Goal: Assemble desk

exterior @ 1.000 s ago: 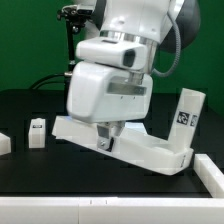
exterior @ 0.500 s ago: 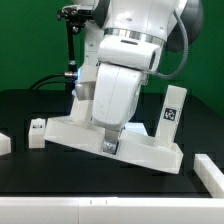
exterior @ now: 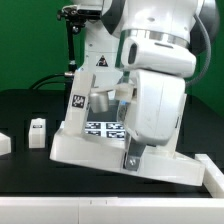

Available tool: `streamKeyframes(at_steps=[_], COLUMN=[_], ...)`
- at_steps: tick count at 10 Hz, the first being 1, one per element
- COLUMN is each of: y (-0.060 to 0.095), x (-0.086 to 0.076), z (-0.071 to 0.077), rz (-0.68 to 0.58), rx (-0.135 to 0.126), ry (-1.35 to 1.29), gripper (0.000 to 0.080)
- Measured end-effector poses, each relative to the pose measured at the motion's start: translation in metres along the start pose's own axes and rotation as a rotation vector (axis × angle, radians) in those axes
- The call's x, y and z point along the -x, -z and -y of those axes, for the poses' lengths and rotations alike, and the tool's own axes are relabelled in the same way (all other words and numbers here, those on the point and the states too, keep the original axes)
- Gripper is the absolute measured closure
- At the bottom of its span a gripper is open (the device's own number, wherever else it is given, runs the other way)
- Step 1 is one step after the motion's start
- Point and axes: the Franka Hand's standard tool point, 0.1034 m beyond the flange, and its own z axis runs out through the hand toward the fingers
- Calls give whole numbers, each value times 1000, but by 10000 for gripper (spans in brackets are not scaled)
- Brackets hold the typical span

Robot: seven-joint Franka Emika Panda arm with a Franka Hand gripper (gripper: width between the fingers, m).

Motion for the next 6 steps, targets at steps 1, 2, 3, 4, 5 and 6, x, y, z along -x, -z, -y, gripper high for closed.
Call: streamKeyframes(at_steps=[1,2,3,4,5,6], y=[-1,-2,-2,-4,-10,-13], x=[1,1,2,-1,-12,-22], z=[1,1,2,3,7,3], rz=[2,3,3,4,7,8], rx=[-2,-3,-4,-10,-41,-63], ry=[1,-1,-4,-24,-56,-64], gripper=[752,752,752,752,752,752])
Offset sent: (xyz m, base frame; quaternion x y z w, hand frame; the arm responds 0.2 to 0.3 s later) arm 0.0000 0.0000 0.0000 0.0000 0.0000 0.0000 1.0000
